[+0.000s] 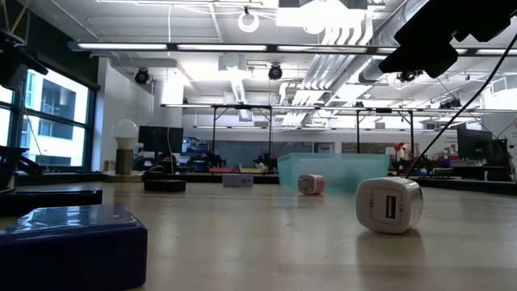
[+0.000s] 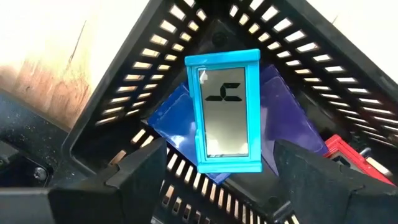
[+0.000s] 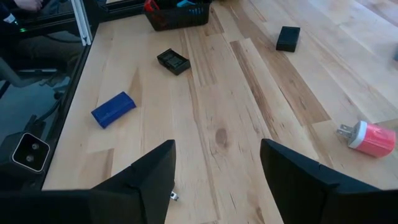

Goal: Pick & Place Office items
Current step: Put the white charger adapter into the green bin

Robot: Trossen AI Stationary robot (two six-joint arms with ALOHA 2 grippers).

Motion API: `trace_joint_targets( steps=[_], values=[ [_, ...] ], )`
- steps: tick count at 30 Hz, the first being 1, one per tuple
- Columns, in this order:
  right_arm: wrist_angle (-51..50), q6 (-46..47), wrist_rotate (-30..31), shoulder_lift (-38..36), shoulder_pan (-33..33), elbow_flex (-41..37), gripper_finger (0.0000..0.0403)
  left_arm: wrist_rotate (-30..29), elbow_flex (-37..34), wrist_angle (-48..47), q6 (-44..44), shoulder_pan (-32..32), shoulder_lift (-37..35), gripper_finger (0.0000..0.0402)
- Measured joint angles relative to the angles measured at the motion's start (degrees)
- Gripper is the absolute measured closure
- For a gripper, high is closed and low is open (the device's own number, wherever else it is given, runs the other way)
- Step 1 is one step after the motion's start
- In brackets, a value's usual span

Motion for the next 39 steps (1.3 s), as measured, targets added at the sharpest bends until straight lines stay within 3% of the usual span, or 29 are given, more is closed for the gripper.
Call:
trace_joint_targets(
  steps=[14, 22, 27, 33, 39],
  values=[
    [0.0, 0.0, 0.0, 0.0, 0.0, 0.0, 0.018, 1.88, 2.03, -0.05, -0.32, 1.91, -4.64, 0.0112],
    [0.0, 0.0, 0.0, 0.0, 0.0, 0.0, 0.018, 2.67, 2.03, -0.04, -8.99, 5.51, -12.23, 0.0112],
    [-0.01, 0.0, 0.0, 0.0, 0.0, 0.0, 0.018, -3.58, 2.03, 2.86, -16.29, 7.97, -15.74, 0.0112],
    [-0.02, 0.0, 0.0, 0.0, 0.0, 0.0, 0.018, -13.55, 2.03, 14.28, -4.56, 11.56, -16.26, 0.0112],
    [-0.02, 0.0, -0.05, 0.0, 0.0, 0.0, 0.018, -15.08, 2.03, 24.91, 10.26, 15.73, -14.55, 0.0112]
  ],
)
